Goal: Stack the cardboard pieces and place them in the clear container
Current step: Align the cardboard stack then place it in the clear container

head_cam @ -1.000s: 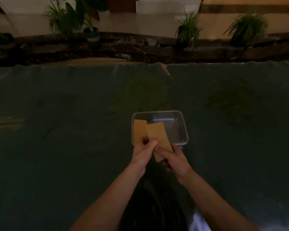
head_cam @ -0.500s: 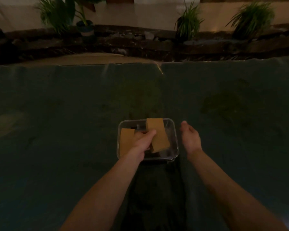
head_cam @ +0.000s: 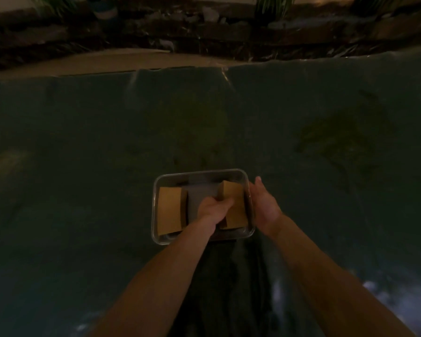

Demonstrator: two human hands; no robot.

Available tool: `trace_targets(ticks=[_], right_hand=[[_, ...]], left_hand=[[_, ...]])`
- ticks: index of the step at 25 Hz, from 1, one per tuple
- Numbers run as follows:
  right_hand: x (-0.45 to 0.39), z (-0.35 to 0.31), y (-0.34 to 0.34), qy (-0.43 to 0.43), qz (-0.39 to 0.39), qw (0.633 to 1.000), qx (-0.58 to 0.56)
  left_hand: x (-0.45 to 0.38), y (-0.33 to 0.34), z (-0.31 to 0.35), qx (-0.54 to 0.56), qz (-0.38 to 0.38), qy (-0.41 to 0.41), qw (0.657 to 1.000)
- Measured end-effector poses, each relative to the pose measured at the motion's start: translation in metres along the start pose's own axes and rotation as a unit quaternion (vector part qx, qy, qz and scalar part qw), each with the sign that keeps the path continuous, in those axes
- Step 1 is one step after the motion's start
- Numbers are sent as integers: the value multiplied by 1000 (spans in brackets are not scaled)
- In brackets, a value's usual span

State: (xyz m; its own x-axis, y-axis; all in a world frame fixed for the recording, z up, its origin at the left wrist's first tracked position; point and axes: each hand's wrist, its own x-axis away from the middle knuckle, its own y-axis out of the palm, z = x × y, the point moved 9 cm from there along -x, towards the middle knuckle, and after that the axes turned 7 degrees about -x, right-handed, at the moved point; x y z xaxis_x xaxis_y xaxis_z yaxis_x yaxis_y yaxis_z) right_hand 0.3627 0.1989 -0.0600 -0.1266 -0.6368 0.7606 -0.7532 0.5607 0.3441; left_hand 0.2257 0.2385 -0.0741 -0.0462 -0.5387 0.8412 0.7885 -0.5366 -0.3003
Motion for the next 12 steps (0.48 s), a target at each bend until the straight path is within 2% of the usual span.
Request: trace_targets(ticks=[4,9,12], right_hand=[[-5,2,0,-1,-8,1000,-14],[-3,3,1,-5,-16,1000,0],[-2,1,3,-3,-21,1000,-8]], left_hand=[[-8,7,3,-38,32,45,998],[4,5,16,-116,126,148,974],[4,7,16,-131,119,147,973]])
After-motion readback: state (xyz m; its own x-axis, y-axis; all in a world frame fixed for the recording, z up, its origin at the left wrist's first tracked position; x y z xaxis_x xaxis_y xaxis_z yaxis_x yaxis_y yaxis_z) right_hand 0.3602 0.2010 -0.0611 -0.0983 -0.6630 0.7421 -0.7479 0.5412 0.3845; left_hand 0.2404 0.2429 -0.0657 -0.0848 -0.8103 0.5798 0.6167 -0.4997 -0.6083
